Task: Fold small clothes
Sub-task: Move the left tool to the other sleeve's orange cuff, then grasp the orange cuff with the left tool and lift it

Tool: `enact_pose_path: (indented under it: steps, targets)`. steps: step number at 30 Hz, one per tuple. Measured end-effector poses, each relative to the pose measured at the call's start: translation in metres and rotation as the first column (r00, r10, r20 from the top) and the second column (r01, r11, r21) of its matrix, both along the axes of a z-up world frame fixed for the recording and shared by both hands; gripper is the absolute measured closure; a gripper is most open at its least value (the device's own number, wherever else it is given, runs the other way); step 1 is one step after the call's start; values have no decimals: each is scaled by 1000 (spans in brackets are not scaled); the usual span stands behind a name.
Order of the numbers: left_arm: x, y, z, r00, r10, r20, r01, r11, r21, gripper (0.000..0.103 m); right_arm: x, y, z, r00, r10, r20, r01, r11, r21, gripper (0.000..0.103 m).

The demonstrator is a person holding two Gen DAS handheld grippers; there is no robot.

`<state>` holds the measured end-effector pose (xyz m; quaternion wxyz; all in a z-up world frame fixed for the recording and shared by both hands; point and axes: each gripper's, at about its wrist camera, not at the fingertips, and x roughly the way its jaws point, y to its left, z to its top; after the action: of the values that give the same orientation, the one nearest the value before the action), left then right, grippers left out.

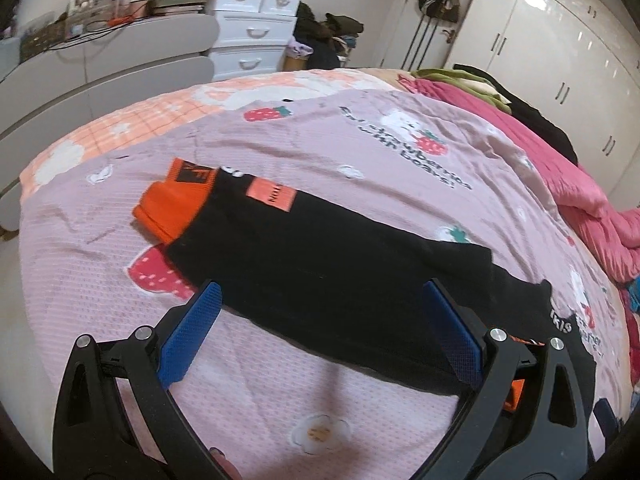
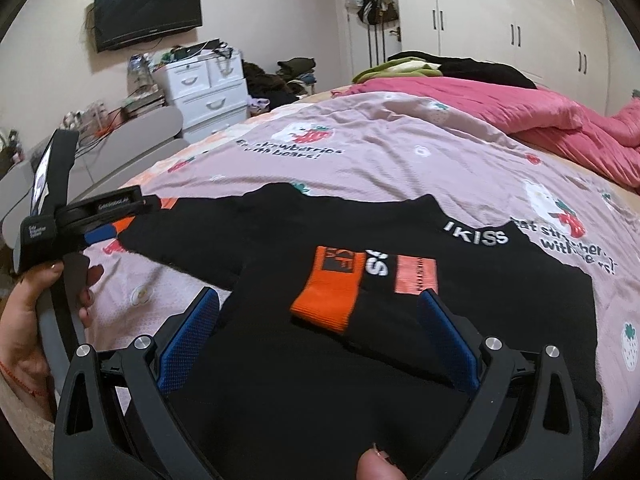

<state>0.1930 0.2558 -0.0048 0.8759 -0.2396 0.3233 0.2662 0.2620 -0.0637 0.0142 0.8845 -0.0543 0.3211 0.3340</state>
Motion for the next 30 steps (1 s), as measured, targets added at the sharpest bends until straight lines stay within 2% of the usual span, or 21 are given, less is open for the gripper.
enact_pose_path:
  steps: [12,24,30]
  targets:
    - [-4,27,-17,997,68,-42,-69,997,-20,9,-15,34,-14,996,85,13,-84,994,-64,5]
    - [0,57,-49,989,125,-82,-131,989,-62,9,-12,30,-24,997,70,-17,-71,995,-66,5]
    - [5,71,-53,990,134,-41,-137,988,-75,9,-6,19,-23,999,38,-30,-39,998,-45,5]
